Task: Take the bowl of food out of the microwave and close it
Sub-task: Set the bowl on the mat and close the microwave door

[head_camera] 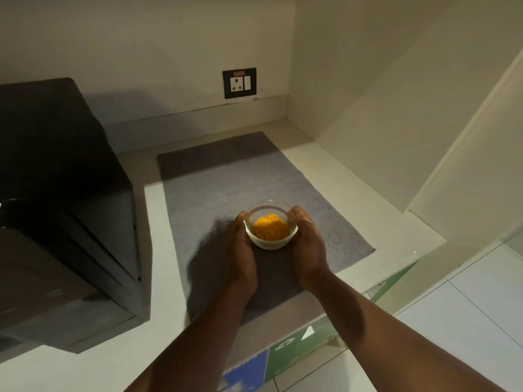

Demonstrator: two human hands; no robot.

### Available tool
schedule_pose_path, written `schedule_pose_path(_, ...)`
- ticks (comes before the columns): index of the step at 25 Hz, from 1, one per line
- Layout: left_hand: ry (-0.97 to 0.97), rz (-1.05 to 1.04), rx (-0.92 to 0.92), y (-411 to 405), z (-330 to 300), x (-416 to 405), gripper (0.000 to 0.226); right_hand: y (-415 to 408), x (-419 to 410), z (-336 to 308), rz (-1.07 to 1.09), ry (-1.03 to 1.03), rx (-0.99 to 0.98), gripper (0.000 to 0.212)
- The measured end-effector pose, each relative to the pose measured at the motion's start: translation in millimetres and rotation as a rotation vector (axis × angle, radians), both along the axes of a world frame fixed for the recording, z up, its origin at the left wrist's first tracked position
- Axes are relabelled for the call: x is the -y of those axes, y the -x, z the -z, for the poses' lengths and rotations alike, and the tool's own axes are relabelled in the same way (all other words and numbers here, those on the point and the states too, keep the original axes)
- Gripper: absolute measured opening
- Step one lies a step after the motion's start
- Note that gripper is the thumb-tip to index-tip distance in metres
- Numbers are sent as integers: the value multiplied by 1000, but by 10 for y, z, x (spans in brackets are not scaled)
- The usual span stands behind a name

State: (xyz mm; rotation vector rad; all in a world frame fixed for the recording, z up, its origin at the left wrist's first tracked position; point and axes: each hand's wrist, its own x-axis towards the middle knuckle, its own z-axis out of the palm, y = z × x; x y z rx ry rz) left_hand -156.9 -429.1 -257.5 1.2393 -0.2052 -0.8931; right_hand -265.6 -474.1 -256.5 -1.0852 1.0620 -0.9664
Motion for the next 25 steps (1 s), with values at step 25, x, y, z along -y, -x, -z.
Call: schedule_pose_path(25,-365,129,1414,-1205,-2561,-3037,53,-1463,-2418,-2134,-370,1070,-466,42)
